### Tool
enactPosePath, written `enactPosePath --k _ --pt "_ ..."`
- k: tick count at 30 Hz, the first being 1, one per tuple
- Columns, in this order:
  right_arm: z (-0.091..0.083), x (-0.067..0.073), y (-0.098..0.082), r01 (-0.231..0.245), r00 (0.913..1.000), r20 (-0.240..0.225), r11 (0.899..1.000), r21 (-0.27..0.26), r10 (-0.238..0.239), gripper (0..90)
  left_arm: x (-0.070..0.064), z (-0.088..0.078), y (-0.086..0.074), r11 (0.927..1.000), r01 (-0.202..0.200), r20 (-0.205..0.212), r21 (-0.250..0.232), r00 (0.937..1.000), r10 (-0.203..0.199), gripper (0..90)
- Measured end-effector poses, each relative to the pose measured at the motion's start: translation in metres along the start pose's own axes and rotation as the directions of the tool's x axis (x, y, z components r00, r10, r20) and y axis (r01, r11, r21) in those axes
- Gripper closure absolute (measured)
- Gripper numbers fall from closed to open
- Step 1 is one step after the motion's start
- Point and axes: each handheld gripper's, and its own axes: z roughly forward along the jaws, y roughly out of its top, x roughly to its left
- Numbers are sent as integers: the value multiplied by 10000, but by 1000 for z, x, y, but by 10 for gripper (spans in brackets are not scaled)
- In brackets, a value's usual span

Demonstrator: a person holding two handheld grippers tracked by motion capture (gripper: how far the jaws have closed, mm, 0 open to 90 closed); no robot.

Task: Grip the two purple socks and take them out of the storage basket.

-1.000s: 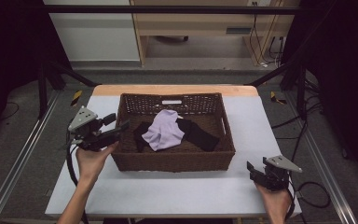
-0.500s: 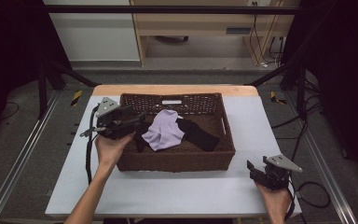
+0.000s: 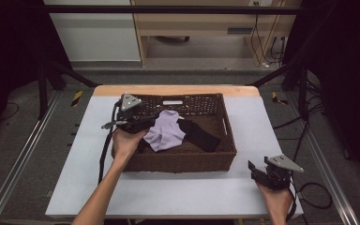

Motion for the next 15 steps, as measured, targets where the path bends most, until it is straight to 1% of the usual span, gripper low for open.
enactPosePath --k 2,3,8,11,13,15 --pt "0 0 0 -41 10000 -24 10000 2 41 340 1 7 -1 9998 164 135 147 9998 -166 387" --pt "1 0 0 -32 10000 -14 10000 -9 32 340 1 11 -2 9996 182 104 213 9998 -184 387" --pt "1 -1 0 -7 10000 -27 10000 9 7 340 2 25 -5 9983 139 226 569 9996 -152 391" --pt "1 -1 1 -27 10000 -48 10000 12 27 341 2 33 -6 9969 210 362 757 9991 -238 391" --pt "1 -1 1 -12 10000 -32 10000 23 12 341 1 38 -8 9958 123 308 902 9994 -151 392" --pt "1 -1 1 -17 10000 -31 10000 18 17 342 0 43 -9 9930 85 309 1182 9994 -122 394"
